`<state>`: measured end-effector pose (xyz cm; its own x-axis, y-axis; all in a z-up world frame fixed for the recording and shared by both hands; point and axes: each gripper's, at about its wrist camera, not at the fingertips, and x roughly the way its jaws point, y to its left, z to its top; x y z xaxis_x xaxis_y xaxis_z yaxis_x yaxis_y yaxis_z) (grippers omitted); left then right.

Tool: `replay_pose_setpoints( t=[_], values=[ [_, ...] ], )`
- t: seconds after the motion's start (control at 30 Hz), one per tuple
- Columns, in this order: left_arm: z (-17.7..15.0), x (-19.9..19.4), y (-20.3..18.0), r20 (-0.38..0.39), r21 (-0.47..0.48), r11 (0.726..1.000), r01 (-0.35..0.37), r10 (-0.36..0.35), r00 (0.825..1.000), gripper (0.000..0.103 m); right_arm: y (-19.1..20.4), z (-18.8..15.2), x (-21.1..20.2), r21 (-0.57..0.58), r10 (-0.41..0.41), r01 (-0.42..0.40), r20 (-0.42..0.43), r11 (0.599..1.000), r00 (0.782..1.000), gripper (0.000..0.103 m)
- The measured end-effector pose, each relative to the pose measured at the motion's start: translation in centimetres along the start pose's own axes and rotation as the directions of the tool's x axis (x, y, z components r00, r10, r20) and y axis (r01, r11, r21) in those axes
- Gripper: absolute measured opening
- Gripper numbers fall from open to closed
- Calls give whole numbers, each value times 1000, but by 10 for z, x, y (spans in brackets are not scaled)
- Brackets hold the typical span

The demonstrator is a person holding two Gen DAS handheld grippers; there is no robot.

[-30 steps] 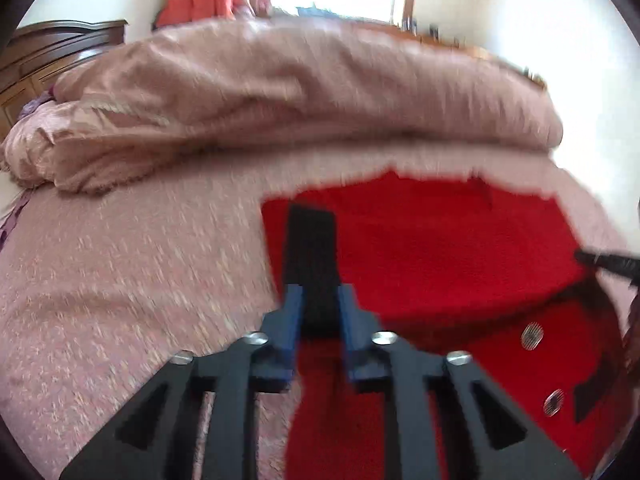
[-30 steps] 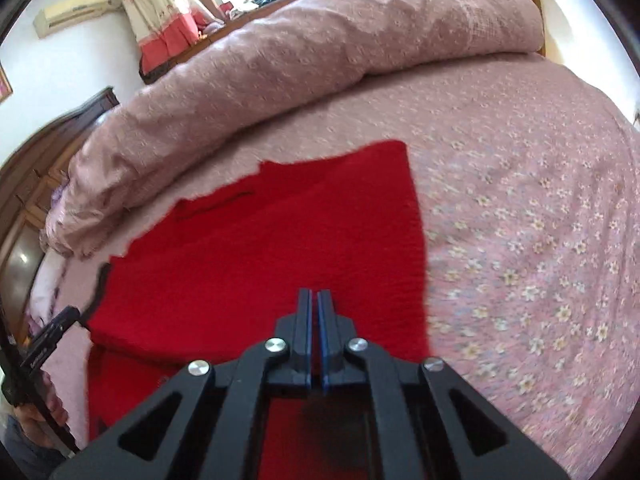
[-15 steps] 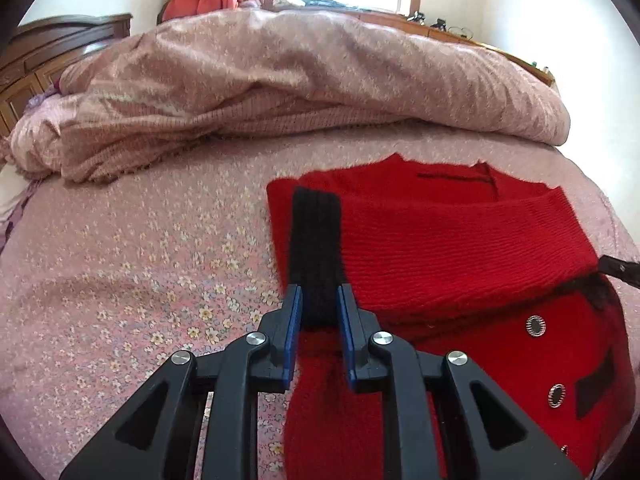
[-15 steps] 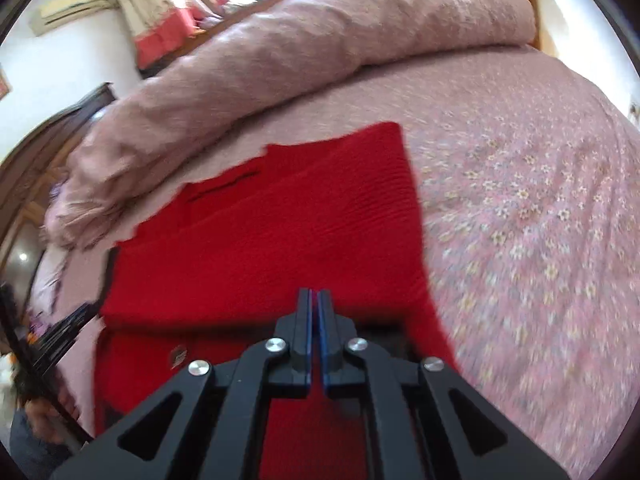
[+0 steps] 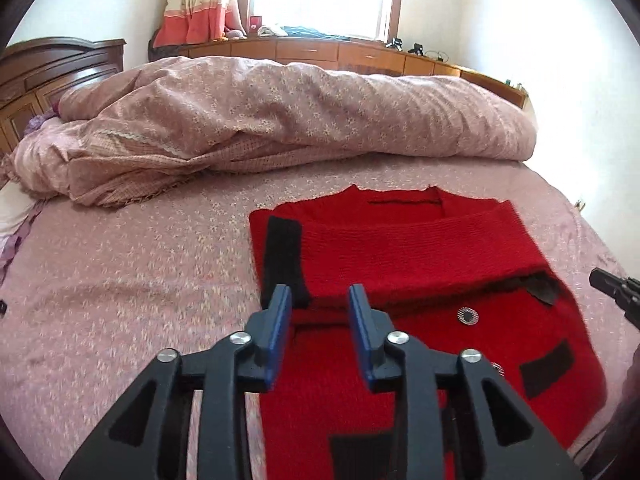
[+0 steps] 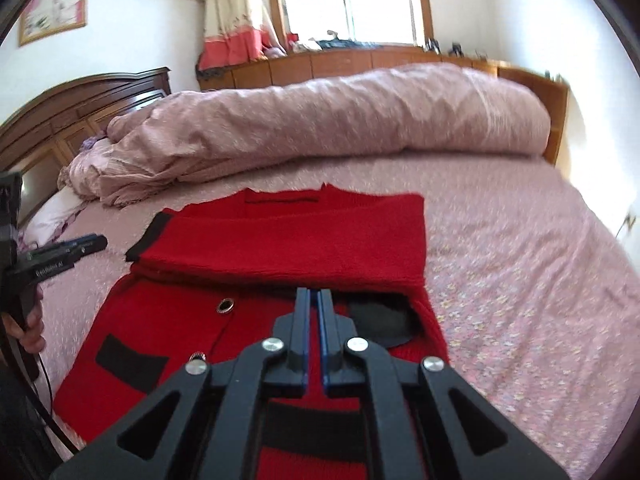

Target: Fold small clothes

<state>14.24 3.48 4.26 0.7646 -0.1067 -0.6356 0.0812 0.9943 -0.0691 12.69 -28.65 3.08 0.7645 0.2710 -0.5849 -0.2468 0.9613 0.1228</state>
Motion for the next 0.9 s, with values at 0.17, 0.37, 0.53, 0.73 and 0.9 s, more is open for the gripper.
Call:
replay_pose_setpoints(
  t=[0.17,0.37,0.53,0.73,0.9],
  values=[
    [-21,-34,-1,4,13,1000,-18,18,1000,29,8,-18,-44,-47,-19,21,38,999,999,11],
    [-55,-68,5,-23,16,999,-42,42,999,33,1,-49,-103,-37,10,-6,114,999,993,20],
    [-89,-84,17,-86,14,997,-76,77,993,38,-5,-88,-150,-50,-40,50,181,997,983,65],
    [-139,-82,32,-157,-22,994,-103,99,983,38,-42,-126,-144,108,-51,42,89,993,995,65],
    [-162,-62,37,-221,-82,994,-76,56,974,38,-73,-139,-123,237,-48,42,19,971,999,65]
  ],
)
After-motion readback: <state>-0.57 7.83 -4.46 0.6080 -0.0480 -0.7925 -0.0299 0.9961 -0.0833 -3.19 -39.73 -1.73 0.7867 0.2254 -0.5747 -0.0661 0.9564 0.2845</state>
